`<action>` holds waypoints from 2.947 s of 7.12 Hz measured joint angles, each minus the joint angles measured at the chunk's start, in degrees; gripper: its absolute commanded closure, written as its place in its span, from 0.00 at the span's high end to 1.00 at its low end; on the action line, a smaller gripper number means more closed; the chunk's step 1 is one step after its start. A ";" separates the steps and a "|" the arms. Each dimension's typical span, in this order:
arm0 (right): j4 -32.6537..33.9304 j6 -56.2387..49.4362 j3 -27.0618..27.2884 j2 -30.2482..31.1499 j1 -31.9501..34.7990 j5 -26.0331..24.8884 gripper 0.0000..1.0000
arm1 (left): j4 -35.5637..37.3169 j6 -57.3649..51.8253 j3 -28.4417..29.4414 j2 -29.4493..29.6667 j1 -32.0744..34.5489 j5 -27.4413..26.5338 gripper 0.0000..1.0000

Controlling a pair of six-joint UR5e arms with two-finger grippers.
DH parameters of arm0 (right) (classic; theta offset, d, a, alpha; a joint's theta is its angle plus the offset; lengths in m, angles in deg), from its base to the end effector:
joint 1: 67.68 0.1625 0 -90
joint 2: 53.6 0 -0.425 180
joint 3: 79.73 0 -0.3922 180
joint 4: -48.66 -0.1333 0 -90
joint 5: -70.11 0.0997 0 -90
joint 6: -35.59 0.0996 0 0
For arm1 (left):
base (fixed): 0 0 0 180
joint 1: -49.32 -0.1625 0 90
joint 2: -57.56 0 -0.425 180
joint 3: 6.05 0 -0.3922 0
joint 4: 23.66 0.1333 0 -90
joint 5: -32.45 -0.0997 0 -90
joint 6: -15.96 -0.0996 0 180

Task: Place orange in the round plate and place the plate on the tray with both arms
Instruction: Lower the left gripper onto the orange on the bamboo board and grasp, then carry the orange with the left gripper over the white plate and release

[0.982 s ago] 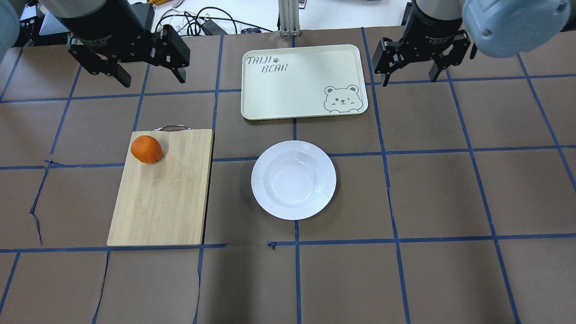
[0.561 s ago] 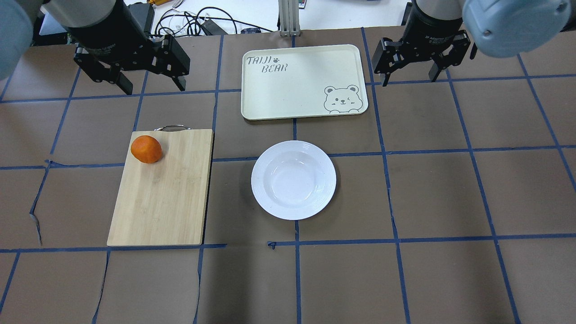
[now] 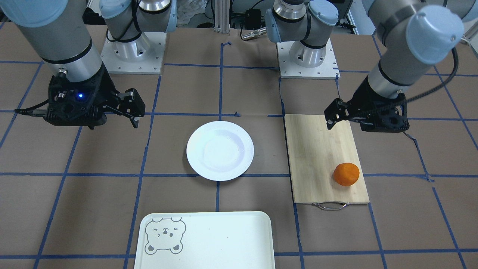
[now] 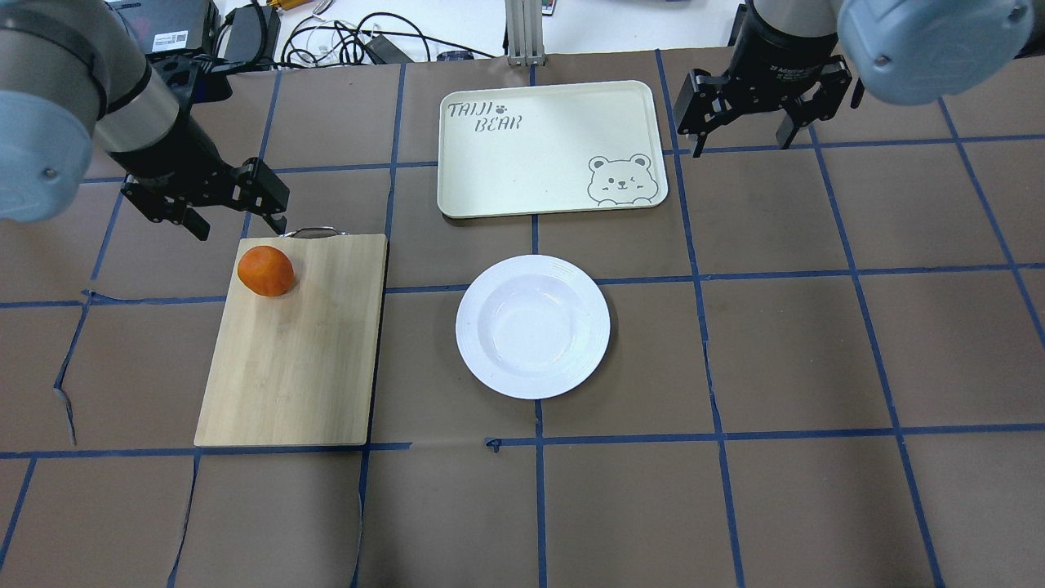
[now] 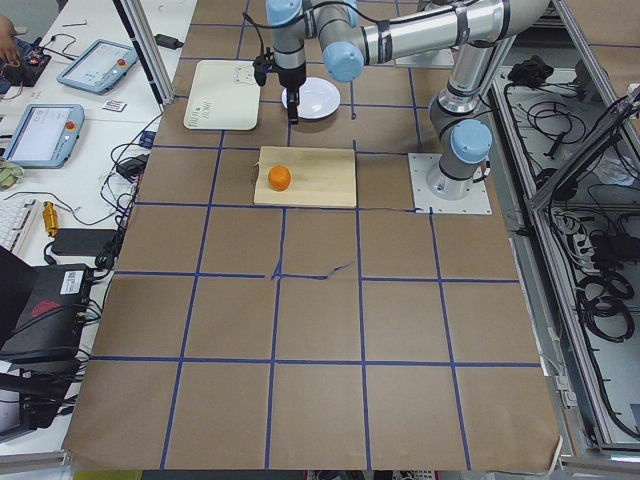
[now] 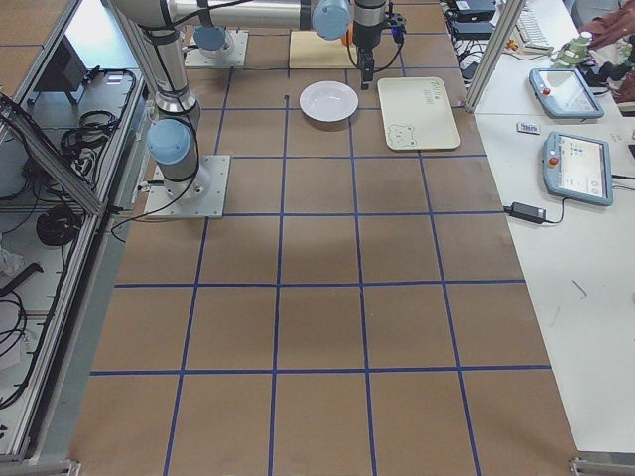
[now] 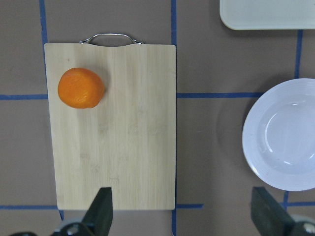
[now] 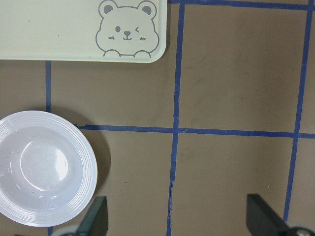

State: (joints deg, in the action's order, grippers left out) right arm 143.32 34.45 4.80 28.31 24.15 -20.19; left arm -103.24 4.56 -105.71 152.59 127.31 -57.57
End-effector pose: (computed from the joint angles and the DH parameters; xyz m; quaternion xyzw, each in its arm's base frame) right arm 0.1504 -0.5503 0.4694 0.0259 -0.9995 0.0178 0.0025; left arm -0.0245 -0.5252 0.3797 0.0053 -0.9993 -0.0365 0.0074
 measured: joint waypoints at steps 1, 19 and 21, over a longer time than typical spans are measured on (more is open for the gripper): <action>0.00 0.00 0.01 0.00 -0.01 -0.01 1.00 | 4.97 -1.29 -2.15 3.16 -1.41 -1.93 1.00; 1.49 0.09 2.03 0.00 0.11 0.02 1.00 | 3.79 44.32 8.73 20.74 24.51 14.55 0.71; 1.44 0.03 2.04 0.00 0.09 -0.03 1.00 | 4.33 45.05 7.73 21.88 26.94 15.03 1.00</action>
State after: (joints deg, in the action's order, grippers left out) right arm 144.76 34.48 6.84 28.31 24.24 -20.23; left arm -98.91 49.62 -97.97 174.47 154.25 -42.54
